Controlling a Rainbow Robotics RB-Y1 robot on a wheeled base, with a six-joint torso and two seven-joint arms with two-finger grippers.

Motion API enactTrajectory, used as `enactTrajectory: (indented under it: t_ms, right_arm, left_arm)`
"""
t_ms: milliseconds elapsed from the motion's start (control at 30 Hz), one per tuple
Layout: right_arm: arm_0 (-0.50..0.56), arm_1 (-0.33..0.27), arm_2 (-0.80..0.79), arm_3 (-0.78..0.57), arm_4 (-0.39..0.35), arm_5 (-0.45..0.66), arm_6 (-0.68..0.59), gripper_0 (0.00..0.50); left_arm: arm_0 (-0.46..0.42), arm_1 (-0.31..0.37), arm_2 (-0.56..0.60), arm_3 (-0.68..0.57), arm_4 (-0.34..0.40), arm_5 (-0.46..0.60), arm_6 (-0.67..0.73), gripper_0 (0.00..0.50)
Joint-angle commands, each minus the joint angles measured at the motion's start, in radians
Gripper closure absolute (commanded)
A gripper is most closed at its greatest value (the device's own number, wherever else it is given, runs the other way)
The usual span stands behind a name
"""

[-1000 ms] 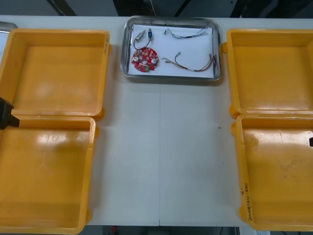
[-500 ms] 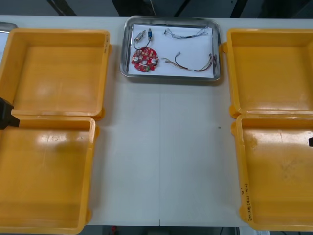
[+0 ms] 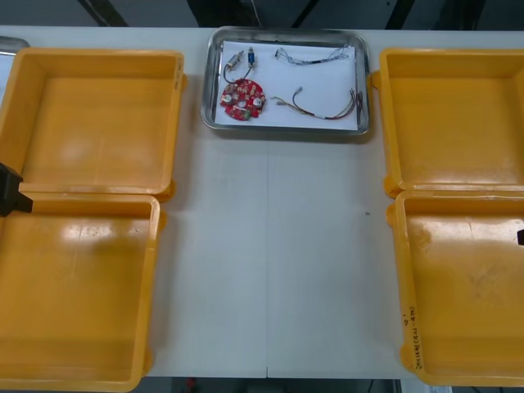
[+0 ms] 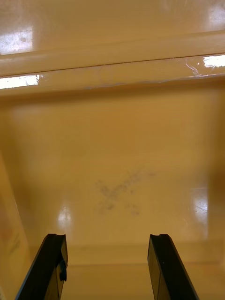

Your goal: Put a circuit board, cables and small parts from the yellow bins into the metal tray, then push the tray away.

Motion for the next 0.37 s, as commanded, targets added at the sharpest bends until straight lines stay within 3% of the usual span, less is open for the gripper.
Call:
enactTrajectory:
  t_ms: [33,367]
  right_arm:
    - [0.008,-0.043,0.009,-0.009,-0.008,0.003,-0.013,0.000]
    - [0.008,-0.043,0.009,-0.009,-0.008,0.003,-0.013,0.000]
  left_arm:
    - [0.023,-0.009,0.032,-0.024,-0.008,0.006,-0.096,0.000]
    - [0.023,-0.009,0.032,-0.024,-0.008,0.006,-0.096,0.000]
